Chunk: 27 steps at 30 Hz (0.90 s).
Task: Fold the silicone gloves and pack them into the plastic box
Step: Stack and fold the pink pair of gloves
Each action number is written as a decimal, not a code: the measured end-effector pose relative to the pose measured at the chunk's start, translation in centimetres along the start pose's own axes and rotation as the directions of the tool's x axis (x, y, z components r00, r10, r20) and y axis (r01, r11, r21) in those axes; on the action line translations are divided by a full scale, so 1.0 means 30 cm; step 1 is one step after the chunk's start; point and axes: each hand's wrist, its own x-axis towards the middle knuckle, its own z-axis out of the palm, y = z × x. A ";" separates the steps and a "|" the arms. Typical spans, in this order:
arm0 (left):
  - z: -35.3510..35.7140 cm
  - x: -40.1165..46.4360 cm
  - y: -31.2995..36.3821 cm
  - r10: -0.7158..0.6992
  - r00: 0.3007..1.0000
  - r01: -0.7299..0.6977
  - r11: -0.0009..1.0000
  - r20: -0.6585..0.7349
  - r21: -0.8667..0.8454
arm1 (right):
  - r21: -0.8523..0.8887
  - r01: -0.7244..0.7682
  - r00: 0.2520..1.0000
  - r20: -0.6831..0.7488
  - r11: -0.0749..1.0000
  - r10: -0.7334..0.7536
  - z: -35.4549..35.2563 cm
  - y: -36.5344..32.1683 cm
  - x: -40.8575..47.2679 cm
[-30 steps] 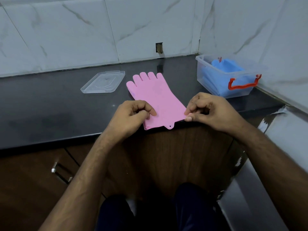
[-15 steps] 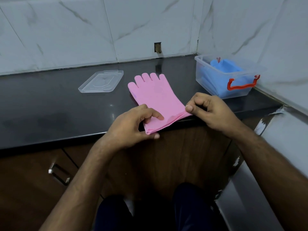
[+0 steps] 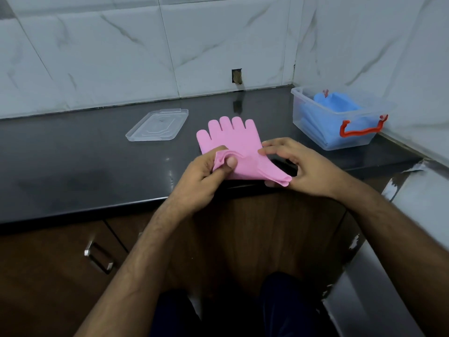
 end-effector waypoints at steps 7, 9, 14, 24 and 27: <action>0.004 0.059 0.020 -0.133 0.981 0.079 0.937 -0.139 -0.340 | -0.017 -0.068 0.998 -0.003 0.998 0.068 -0.004 -0.059 0.070; -0.009 0.054 -0.003 -0.113 0.983 0.061 0.945 -0.143 -0.322 | 0.029 -0.144 0.989 -0.042 0.989 0.145 -0.002 -0.064 0.063; -0.012 0.051 -0.033 -0.127 0.991 0.115 0.974 -0.051 -0.193 | 0.145 -0.103 0.979 -0.161 0.984 0.127 0.011 -0.058 0.040; -0.002 0.179 -0.050 -0.295 0.916 0.238 0.945 -0.271 -0.226 | 0.149 -0.286 0.936 -0.167 0.947 0.309 0.000 -0.041 0.123; -0.008 0.227 -0.084 -0.335 0.889 0.298 0.941 -0.313 -0.159 | 0.192 -0.377 0.904 -0.135 0.906 0.405 0.002 -0.034 0.161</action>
